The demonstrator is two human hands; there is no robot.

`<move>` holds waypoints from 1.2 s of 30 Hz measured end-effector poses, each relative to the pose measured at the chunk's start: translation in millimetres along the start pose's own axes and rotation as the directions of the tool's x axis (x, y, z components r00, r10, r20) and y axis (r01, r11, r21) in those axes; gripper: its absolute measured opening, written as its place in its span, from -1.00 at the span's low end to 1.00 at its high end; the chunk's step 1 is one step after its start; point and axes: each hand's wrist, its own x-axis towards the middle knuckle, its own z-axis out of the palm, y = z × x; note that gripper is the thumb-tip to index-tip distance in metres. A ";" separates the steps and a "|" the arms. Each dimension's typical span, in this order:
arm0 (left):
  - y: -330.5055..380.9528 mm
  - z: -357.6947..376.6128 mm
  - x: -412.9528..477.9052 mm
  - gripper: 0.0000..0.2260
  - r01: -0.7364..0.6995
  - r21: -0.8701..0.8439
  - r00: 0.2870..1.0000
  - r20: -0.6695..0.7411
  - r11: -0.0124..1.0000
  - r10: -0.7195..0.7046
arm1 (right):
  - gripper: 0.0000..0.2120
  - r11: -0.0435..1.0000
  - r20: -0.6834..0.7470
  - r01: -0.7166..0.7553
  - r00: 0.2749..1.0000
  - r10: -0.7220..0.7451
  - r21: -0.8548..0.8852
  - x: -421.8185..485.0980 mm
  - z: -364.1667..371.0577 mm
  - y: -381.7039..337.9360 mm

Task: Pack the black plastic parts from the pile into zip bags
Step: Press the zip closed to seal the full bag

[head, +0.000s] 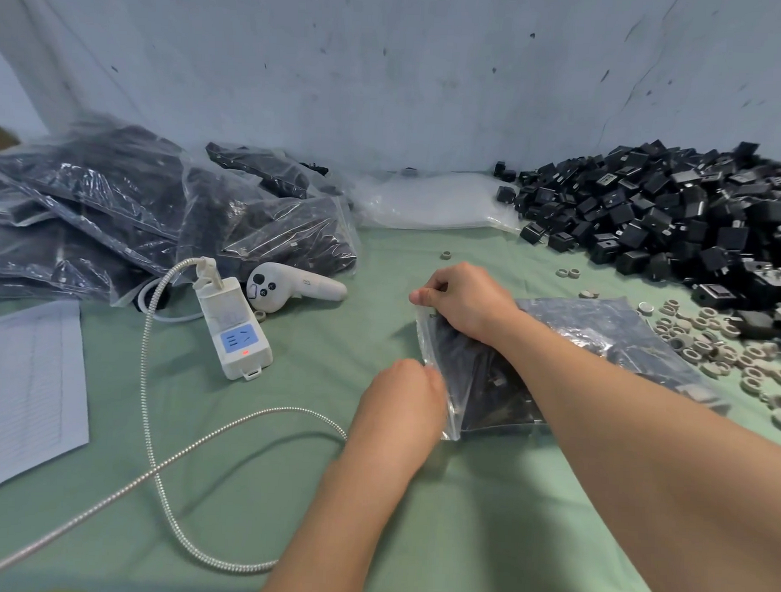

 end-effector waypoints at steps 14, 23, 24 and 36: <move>-19.0 -4.1 -42.0 -0.66 0.094 -0.424 0.996 0.029 0.901 -0.090 | -0.77 0.329 0.259 -0.352 0.920 0.296 0.876 -207.2 -18.9 -60.0; -10.1 2.9 -62.6 -0.62 0.048 -0.242 0.997 -0.050 0.969 -0.061 | -0.75 -0.030 0.394 -0.425 0.807 0.440 0.905 -229.8 -16.6 -24.3; -9.7 5.9 -67.0 -0.63 0.054 -0.262 0.998 -0.028 0.963 -0.064 | -0.77 -0.041 0.377 -0.402 0.811 0.448 0.915 -232.9 -14.7 -23.9; -21.0 5.5 -75.0 -0.68 0.072 -0.374 0.994 0.105 0.925 -0.035 | -0.74 0.125 0.470 -0.527 0.824 0.316 0.840 -260.9 -1.6 -39.4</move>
